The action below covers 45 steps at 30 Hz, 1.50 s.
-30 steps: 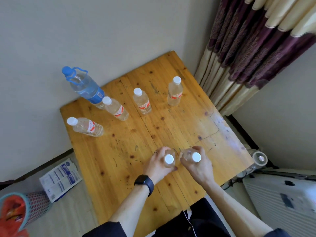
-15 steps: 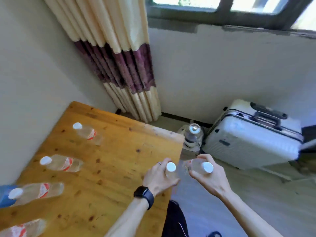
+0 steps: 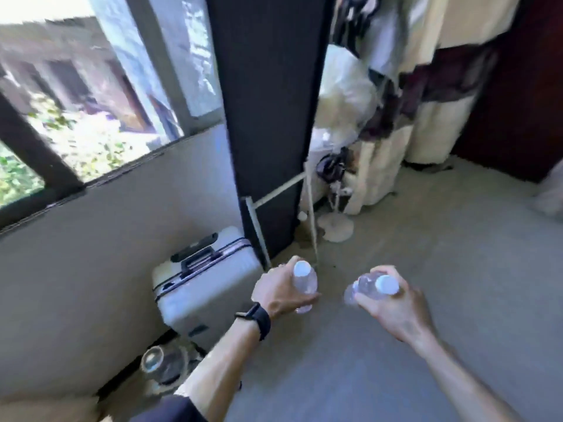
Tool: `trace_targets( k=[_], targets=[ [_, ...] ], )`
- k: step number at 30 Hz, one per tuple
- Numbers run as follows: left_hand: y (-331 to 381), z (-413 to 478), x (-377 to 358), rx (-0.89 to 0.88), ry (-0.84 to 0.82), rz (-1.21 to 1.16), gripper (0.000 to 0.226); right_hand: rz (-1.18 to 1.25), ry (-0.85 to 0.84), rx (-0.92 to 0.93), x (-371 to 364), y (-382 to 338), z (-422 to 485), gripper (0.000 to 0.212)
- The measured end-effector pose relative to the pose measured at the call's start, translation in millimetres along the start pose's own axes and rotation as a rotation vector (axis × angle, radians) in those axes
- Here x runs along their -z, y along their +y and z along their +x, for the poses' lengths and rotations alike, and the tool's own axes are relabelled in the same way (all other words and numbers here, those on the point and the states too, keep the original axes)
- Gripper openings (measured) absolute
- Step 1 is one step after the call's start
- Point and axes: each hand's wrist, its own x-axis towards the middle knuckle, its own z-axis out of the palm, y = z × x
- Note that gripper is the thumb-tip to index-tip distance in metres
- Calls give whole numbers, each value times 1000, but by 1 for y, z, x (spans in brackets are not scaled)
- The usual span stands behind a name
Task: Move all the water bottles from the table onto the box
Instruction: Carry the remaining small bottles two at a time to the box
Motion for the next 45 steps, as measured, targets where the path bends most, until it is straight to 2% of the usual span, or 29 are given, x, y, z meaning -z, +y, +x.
trace_targets(
  k=[4, 9, 15, 22, 30, 36, 45],
  targets=[
    [127, 86, -15, -186, -27, -24, 60, 30, 205, -137, 101, 41, 34, 46],
    [252, 181, -42, -372, -94, -125, 59, 91, 406, -267, 192, 86, 67, 43],
    [378, 286, -76, -541, -183, -72, 57, 121, 549, -376, 276, 126, 145, 42],
    [484, 404, -104, -634, -275, -58, 52, 47, 665, -439, 361, 152, 245, 45],
    [598, 513, -175, -677, -383, 17, 53, -4, 715, -536, 448, 217, 335, 36],
    [706, 589, -240, -715, -428, 74, 48, -14, 753, -504, 535, 292, 436, 44],
    [853, 701, -292, -720, -426, 86, 44, -26, 685, -509, 677, 371, 578, 49]
  ],
)
